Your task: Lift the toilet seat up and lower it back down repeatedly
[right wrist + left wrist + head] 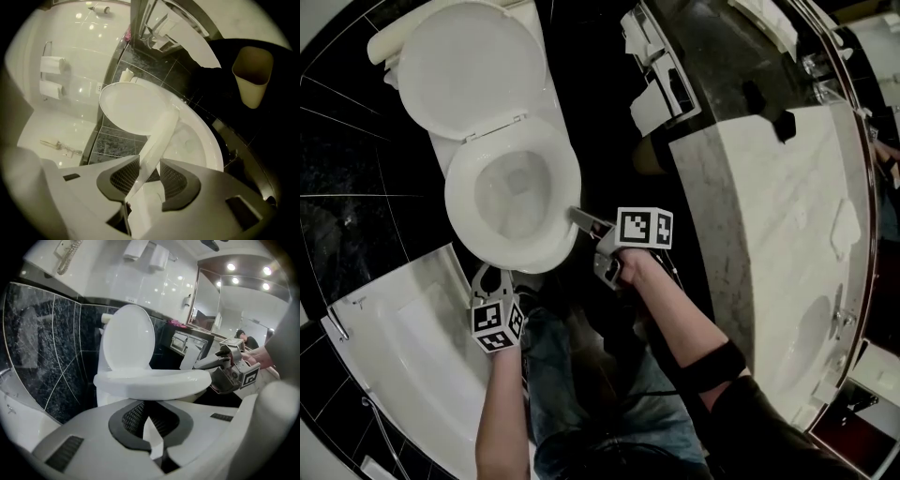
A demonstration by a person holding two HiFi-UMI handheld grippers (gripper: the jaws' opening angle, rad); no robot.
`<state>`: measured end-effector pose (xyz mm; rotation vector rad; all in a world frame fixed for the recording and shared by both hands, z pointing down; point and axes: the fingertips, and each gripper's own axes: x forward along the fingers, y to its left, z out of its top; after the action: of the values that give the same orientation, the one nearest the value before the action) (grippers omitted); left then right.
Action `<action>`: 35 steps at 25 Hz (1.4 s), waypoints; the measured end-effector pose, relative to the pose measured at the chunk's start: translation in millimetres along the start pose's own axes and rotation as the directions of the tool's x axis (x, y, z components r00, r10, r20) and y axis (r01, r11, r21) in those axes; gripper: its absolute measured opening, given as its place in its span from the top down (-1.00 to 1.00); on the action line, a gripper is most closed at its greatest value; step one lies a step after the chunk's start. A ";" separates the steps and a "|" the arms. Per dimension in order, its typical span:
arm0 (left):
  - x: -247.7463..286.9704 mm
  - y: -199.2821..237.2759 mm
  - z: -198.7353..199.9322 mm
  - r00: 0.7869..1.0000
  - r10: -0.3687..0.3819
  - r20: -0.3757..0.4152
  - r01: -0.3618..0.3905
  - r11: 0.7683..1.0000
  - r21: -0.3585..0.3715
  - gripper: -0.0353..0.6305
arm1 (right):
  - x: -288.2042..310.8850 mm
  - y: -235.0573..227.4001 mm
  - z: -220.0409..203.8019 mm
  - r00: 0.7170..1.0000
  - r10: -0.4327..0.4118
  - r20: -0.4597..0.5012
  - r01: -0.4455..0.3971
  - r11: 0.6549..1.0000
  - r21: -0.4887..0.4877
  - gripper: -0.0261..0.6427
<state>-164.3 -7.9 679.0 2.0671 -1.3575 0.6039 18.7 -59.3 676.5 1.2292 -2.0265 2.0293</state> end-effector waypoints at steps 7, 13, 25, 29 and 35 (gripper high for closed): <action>6.4 3.1 66.0 0.999 -0.014 0.047 0.014 1.000 -0.003 0.94 | -39.0 59.8 42.6 0.993 -0.055 0.106 0.080 0.965 -0.251 0.53; 9.1 9.3 119.8 0.997 -0.050 0.053 0.048 0.998 0.030 0.94 | -57.1 139.1 84.1 0.960 -0.123 0.251 0.247 0.791 -0.560 0.88; 38.1 33.7 193.9 0.995 -0.097 0.037 0.089 0.979 0.181 0.94 | -48.6 257.9 133.3 0.880 -0.069 0.470 0.447 0.457 -0.769 0.87; 45.3 40.2 227.3 0.995 -0.072 0.065 0.056 0.973 0.225 0.94 | -44.1 281.3 166.7 0.882 -0.009 0.471 0.424 0.452 -0.785 0.87; 72.8 63.3 282.6 0.993 0.006 0.120 -0.031 0.978 0.204 0.94 | -21.0 306.4 225.9 0.899 0.069 0.433 0.367 0.418 -0.831 0.87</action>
<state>-180.4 -269.5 535.8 2.2897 -1.4341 0.6634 -15.3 -289.4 374.4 1.4669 -2.4279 0.2998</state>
